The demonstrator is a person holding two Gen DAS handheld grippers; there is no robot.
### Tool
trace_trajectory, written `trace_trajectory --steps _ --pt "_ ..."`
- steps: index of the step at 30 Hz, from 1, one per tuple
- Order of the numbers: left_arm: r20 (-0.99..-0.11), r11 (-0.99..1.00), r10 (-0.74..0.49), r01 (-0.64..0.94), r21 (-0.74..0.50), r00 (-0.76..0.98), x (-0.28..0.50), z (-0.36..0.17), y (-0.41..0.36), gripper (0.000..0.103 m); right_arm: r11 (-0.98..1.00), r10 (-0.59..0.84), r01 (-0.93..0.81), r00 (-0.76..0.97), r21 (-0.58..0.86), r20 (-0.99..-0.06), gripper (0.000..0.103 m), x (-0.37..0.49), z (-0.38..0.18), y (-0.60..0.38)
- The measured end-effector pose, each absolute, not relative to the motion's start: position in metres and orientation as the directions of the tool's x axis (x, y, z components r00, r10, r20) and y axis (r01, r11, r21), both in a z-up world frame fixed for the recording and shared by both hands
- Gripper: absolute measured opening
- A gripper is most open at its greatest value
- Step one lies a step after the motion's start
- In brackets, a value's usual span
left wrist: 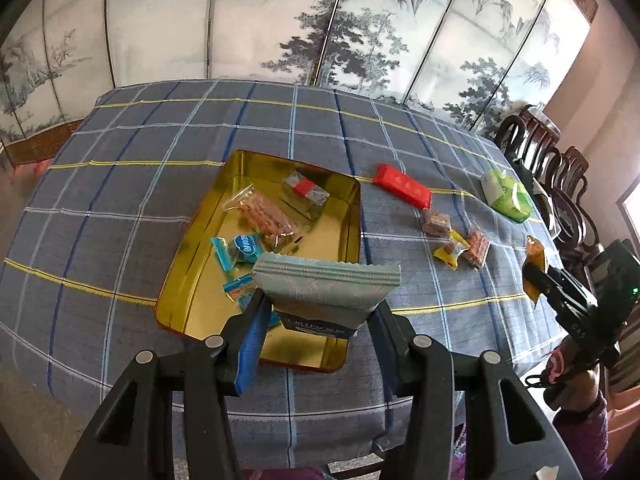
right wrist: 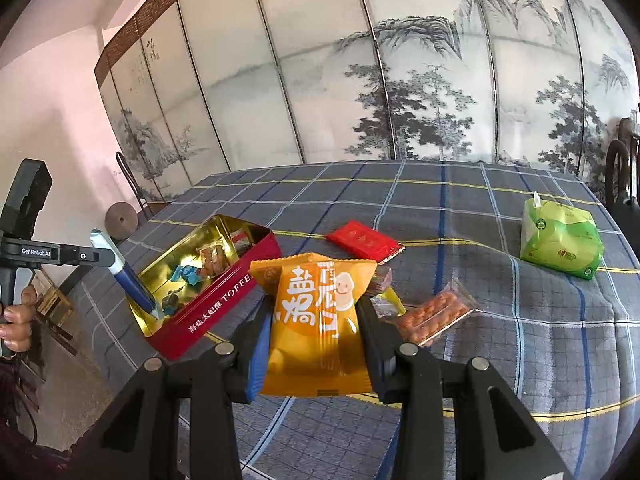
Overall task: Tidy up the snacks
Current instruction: 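Lower the cracker pack into the gold tin and open the left tool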
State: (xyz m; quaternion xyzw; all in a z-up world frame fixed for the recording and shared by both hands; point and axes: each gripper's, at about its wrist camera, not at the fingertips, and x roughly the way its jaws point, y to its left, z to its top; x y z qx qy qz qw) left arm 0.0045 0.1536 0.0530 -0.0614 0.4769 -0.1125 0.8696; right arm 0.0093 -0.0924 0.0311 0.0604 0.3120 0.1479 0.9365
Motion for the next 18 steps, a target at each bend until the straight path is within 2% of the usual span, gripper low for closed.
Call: trace_trajectory --steps 18 --pt "-0.826 0.97 -0.242 0.132 -0.203 0.508 0.0109 0.0431 0.1531 0.045 0.947 0.32 -0.244 0.751 0.208 -0.578 0.04 0.013 0.0288 -0.0886"
